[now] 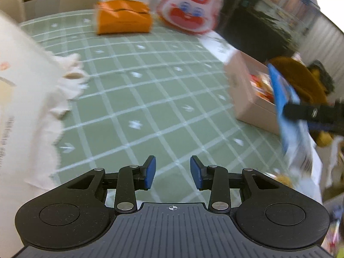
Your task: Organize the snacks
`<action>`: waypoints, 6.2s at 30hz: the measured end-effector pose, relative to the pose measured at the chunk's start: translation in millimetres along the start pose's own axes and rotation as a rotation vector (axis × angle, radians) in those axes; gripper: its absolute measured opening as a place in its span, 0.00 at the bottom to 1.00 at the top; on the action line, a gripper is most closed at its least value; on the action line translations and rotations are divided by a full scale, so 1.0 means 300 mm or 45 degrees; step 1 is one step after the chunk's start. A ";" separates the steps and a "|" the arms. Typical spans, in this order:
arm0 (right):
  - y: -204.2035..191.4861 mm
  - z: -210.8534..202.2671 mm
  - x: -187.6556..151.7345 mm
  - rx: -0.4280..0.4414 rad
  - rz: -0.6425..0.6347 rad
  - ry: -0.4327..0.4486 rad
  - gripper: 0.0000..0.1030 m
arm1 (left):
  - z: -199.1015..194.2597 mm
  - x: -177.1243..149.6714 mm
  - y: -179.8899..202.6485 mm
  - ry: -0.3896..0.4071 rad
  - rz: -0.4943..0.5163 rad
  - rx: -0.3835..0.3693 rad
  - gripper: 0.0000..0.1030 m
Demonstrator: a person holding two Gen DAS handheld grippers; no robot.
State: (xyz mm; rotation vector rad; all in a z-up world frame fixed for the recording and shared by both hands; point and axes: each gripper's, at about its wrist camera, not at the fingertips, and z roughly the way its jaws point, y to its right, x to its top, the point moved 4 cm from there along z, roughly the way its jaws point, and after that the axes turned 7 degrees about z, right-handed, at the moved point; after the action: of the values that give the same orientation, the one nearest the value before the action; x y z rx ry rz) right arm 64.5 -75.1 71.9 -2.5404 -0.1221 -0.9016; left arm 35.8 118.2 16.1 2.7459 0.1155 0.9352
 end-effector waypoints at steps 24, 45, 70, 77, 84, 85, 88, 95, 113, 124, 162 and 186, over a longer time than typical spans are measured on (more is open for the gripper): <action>0.385 -0.057 -0.389 -0.336 0.113 -0.114 0.79 | 0.142 0.015 0.359 -0.180 0.108 -0.205 0.39; 0.481 -0.075 -0.390 -0.491 0.191 -0.003 0.86 | 0.179 -0.047 0.560 -0.072 0.618 0.081 0.51; 0.476 -0.060 -0.415 -0.523 0.185 0.023 1.00 | 0.203 -0.060 0.459 -0.155 0.404 -0.006 0.68; 0.478 -0.061 -0.410 -0.509 0.178 -0.004 1.00 | 0.223 -0.069 0.462 -0.165 0.430 -0.020 0.67; 0.477 -0.063 -0.403 -0.487 0.196 -0.039 0.99 | 0.147 -0.130 0.466 -0.167 0.464 -0.073 0.61; 0.476 -0.065 -0.400 -0.490 0.202 -0.039 0.96 | 0.139 -0.137 0.467 -0.168 0.462 -0.078 0.60; 0.461 -0.070 -0.392 -0.473 0.178 -0.058 0.86 | 0.119 -0.151 0.468 -0.174 0.458 -0.096 0.59; 0.396 -0.116 -0.410 -0.347 0.145 -0.130 0.81 | 0.073 -0.191 0.471 -0.209 0.463 -0.177 0.58; 0.345 -0.542 0.246 -0.248 0.031 0.410 0.81 | -0.069 0.556 0.587 0.371 0.457 -0.300 0.57; 0.404 -0.294 0.465 -0.347 0.062 0.337 0.81 | 0.391 0.612 0.418 0.161 0.121 -0.416 0.55; 0.358 0.032 -0.383 -0.548 0.189 0.105 1.00 | 0.215 -0.142 0.393 0.204 0.564 0.096 0.56; 0.341 0.003 -0.460 -0.578 0.190 0.299 1.00 | 0.193 -0.184 0.404 0.276 0.533 0.103 0.57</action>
State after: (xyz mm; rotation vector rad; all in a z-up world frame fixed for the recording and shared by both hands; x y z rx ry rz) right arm -20.2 -158.2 -52.4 -2.7684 0.3807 -1.2745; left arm 27.2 -19.0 -30.9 2.7862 -0.4085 1.3593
